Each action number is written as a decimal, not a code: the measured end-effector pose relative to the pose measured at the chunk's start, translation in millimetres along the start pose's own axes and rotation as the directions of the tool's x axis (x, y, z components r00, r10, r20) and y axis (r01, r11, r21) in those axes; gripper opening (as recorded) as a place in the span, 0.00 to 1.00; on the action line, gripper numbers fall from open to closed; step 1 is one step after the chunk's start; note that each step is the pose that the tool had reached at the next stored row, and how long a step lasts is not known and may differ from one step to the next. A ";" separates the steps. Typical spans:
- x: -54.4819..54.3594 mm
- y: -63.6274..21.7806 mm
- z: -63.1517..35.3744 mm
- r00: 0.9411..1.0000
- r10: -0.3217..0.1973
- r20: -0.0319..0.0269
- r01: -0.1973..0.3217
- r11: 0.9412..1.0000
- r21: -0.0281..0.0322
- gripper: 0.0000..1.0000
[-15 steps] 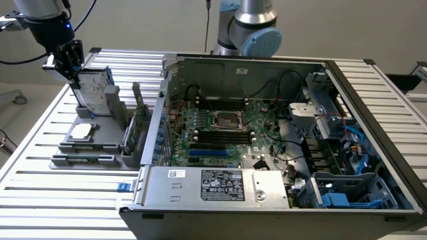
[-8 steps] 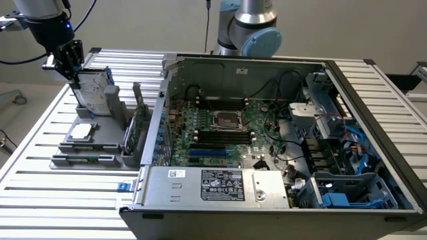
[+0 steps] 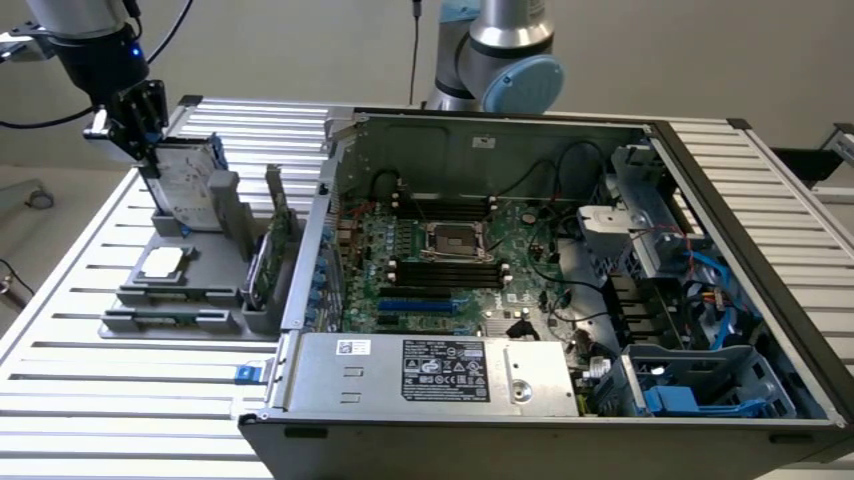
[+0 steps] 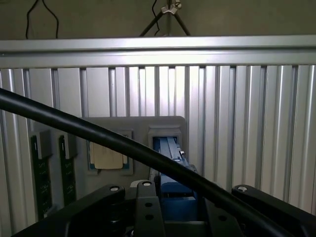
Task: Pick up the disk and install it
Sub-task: 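Pick up the disk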
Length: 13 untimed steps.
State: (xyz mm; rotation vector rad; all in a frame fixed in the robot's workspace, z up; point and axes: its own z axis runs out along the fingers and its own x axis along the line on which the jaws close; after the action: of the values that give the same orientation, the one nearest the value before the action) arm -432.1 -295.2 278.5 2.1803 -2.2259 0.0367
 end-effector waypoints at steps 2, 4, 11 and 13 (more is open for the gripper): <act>0.0 0.0 0.0 1.000 0.003 0.000 -0.003 1.000 0.000 0.33; 0.0 0.0 0.0 1.000 0.004 0.000 -0.004 1.000 0.000 0.33; 0.0 0.1 0.0 1.000 0.010 0.000 -0.010 1.000 0.000 0.33; 0.0 0.1 0.0 1.000 0.011 0.000 -0.011 1.000 0.000 0.33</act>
State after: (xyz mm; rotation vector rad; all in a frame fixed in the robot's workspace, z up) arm -432.2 -295.2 278.5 2.1682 -2.2371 0.0368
